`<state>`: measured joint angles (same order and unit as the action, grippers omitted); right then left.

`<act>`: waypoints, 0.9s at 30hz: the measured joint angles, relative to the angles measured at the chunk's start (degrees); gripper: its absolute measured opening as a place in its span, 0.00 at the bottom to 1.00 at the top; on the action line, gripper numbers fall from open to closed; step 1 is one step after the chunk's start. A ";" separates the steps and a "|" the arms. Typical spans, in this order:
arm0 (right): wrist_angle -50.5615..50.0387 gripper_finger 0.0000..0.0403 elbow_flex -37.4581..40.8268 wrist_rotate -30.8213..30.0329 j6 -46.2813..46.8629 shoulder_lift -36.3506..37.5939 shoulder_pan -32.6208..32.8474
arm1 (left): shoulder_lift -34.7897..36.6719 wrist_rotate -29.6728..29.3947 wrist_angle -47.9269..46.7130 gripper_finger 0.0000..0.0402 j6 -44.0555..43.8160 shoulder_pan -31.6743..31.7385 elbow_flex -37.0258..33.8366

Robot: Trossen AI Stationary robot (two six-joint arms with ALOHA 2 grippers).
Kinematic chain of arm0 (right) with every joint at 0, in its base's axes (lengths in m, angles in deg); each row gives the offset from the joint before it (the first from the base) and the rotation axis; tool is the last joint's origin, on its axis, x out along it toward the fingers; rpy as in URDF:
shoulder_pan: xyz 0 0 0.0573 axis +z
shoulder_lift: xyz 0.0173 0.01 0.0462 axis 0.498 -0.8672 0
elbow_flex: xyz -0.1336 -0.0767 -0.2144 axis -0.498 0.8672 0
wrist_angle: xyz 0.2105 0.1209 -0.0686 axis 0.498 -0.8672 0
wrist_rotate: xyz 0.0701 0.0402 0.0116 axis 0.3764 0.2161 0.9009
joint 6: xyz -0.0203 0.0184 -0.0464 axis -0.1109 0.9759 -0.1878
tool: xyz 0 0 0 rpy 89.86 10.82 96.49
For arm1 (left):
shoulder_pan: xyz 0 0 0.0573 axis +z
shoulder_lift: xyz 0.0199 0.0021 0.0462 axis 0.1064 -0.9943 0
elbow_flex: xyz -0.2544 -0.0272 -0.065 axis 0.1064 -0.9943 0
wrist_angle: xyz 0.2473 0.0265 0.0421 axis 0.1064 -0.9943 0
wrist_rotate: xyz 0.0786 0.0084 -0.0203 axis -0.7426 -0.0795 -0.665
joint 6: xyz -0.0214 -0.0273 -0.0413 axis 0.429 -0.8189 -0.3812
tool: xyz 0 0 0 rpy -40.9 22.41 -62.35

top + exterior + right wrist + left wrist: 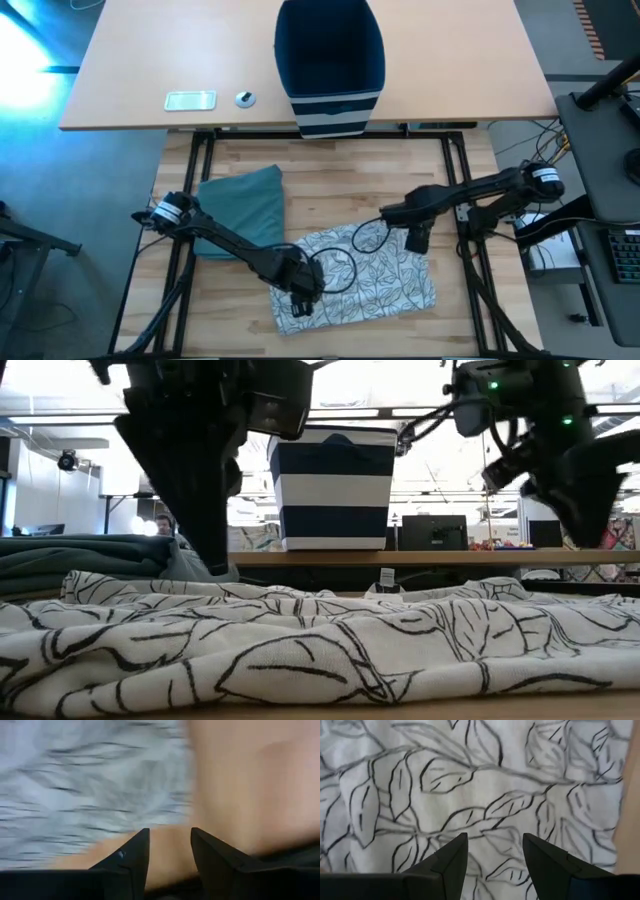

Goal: Fold Laundry from Bin
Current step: Fold the white shirt

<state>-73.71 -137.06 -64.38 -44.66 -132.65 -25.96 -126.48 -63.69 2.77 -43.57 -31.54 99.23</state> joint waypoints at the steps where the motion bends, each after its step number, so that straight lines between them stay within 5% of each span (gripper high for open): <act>1: 2.56 0.35 1.17 3.18 2.09 0.30 0.77 | 0.08 0.00 -0.70 0.43 -0.06 0.00 0.00; 4: 11.87 0.35 4.03 7.98 10.33 0.67 5.13 | 0.78 -0.34 -3.52 0.43 -0.09 -0.02 0.00; 12: 37.06 0.35 4.86 5.13 34.79 -2.89 24.53 | 1.62 -0.97 -4.11 0.43 -0.09 -0.52 -3.10; 17: 38.11 0.35 4.85 5.08 43.61 -9.41 32.30 | 1.62 -1.06 2.44 0.43 -0.32 -2.55 -8.88; 23: 22.71 0.35 4.62 8.04 34.67 -15.52 31.54 | 1.72 0.42 6.41 0.43 -1.60 -5.86 -9.58; 27: 9.36 0.35 4.73 -1.69 16.10 -15.23 22.58 | 1.68 0.22 8.84 0.43 -2.27 -6.55 -4.61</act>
<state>-64.35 -132.33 -66.06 -28.56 -147.88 -3.39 -124.79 -63.47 11.60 -45.84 -38.09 94.62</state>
